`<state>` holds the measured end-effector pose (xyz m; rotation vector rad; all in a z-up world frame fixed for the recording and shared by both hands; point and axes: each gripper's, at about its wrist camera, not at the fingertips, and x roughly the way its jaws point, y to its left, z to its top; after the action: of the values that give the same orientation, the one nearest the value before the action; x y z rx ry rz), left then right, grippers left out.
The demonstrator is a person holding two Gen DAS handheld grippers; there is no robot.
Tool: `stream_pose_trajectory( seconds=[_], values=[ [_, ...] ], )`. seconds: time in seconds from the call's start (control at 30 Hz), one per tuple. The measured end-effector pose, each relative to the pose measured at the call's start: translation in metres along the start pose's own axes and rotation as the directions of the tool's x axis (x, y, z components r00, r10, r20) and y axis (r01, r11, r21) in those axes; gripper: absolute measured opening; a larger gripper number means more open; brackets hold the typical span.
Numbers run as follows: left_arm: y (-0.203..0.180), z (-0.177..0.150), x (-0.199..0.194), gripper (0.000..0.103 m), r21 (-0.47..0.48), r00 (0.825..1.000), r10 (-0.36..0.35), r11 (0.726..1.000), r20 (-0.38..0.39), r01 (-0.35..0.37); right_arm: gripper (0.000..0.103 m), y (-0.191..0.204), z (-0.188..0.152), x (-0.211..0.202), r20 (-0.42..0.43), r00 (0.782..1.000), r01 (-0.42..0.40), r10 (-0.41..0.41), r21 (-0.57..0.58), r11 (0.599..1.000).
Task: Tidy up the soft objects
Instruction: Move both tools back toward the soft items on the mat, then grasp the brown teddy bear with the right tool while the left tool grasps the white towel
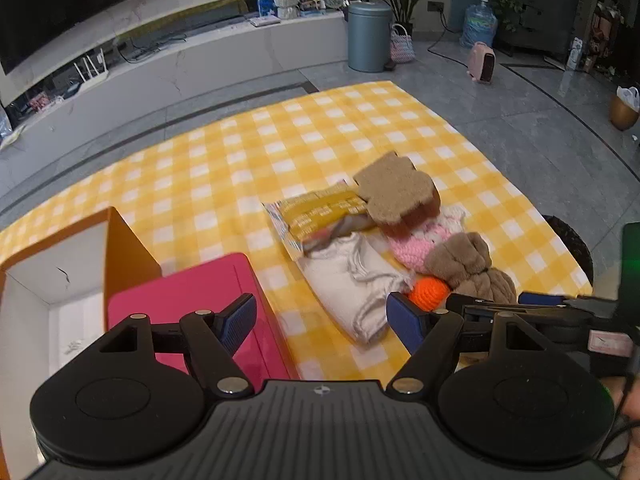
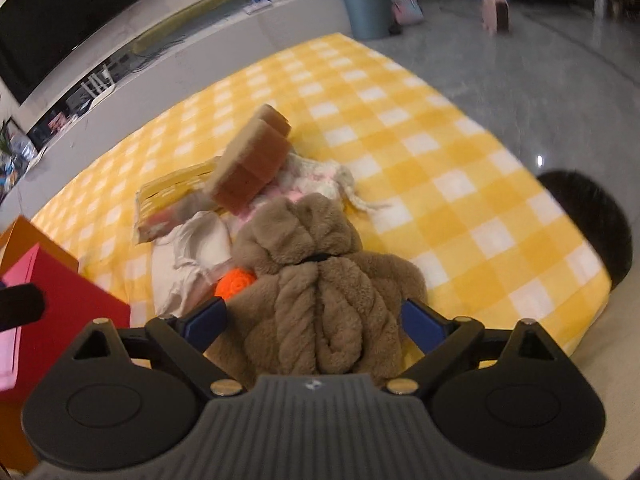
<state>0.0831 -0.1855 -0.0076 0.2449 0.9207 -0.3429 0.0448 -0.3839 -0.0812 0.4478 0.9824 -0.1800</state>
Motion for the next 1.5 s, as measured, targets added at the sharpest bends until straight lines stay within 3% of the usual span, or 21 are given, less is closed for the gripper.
stream_pose_trajectory(
  seconds=[0.13, 0.3, 0.47, 0.6, 0.8, 0.93, 1.1, 1.23, 1.33, 1.43, 1.5],
  values=[
    [0.001, 0.003, -0.008, 0.087, 0.011, 1.000, 0.001, 1.000, 0.008, -0.002, 0.093, -0.004, 0.005, 0.011, -0.027, 1.000, 0.006, -0.005, 0.038, 0.999],
    [0.011, 0.002, -0.027, 0.087, 0.000, 0.999, 0.022, 1.000, 0.044, -0.022, 0.092, 0.002, 0.005, 0.014, -0.023, 0.999, 0.030, -0.030, -0.008, 1.000],
    [0.015, 0.004, -0.038, 0.087, 0.015, 0.998, 0.038, 0.999, 0.054, -0.038, 0.075, 0.003, 0.003, 0.008, -0.005, 1.000, -0.005, 0.005, -0.030, 1.000],
    [0.013, 0.006, -0.039, 0.087, 0.038, 0.998, 0.040, 0.998, 0.048, -0.042, 0.068, 0.001, 0.002, 0.004, 0.004, 1.000, -0.016, 0.016, -0.033, 0.999],
    [0.006, 0.011, -0.030, 0.087, 0.059, 1.000, 0.006, 0.998, 0.014, -0.007, 0.065, -0.008, 0.000, -0.015, 0.077, 0.994, -0.082, 0.082, 0.000, 0.997],
    [-0.009, 0.020, -0.023, 0.087, 0.123, 1.000, -0.015, 0.992, 0.000, 0.014, 0.066, -0.018, -0.002, -0.029, 0.126, 0.986, -0.110, 0.106, 0.021, 0.994],
    [-0.030, 0.037, 0.011, 0.087, 0.133, 0.995, -0.032, 0.990, -0.100, 0.045, 0.066, -0.030, -0.001, -0.031, 0.141, 0.986, -0.103, 0.091, 0.080, 0.991],
    [-0.034, 0.048, 0.045, 0.087, 0.039, 0.980, -0.129, 0.990, -0.153, 0.136, 0.066, -0.030, -0.002, -0.037, 0.177, 0.980, -0.107, 0.094, 0.064, 0.992],
    [-0.036, 0.050, 0.074, 0.087, -0.024, 0.968, -0.157, 0.988, -0.193, 0.155, 0.066, -0.032, -0.002, -0.038, 0.186, 0.977, -0.113, 0.100, 0.063, 0.992],
    [-0.041, 0.047, 0.106, 0.086, -0.025, 0.953, -0.135, 0.991, -0.272, 0.134, 0.066, -0.034, -0.003, -0.037, 0.181, 0.979, -0.106, 0.091, 0.074, 0.992],
    [-0.042, 0.043, 0.125, 0.081, -0.009, 0.946, -0.082, 0.996, -0.314, 0.084, 0.066, -0.034, -0.003, -0.038, 0.190, 0.979, -0.089, 0.073, 0.075, 0.993]
  ],
)
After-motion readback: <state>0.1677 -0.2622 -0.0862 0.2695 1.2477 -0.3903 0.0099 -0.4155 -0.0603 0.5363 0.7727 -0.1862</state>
